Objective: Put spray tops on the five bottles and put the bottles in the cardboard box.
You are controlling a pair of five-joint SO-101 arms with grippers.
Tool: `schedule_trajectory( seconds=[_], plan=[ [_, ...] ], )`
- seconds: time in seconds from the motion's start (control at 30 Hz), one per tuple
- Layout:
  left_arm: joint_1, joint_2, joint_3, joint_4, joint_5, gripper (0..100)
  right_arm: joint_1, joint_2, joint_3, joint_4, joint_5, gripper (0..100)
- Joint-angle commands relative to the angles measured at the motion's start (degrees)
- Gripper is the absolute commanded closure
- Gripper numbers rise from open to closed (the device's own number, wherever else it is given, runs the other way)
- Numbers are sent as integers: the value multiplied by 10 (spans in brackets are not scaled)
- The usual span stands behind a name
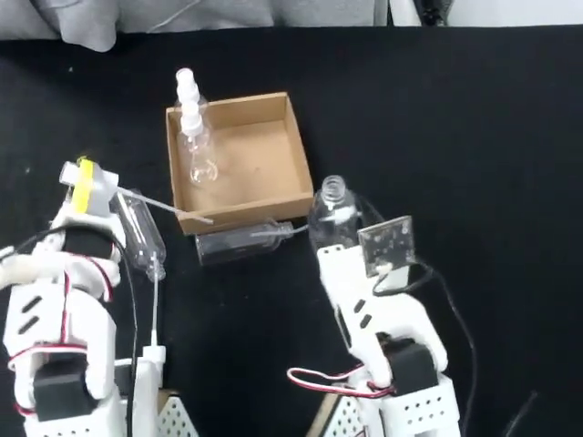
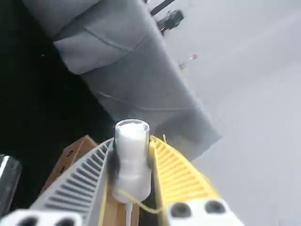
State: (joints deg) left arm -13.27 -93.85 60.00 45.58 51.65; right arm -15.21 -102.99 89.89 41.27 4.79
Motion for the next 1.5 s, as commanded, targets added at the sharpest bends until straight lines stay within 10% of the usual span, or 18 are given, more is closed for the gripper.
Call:
schedule_trajectory(
  seconds=[0.0,1.47],
  plan=[
    [9,-84,50,-61,9,971,-18,-56,0,3,12,928],
    [71,-105,108,-91,112,970,-113,-58,54,-3,121,929]
  ],
)
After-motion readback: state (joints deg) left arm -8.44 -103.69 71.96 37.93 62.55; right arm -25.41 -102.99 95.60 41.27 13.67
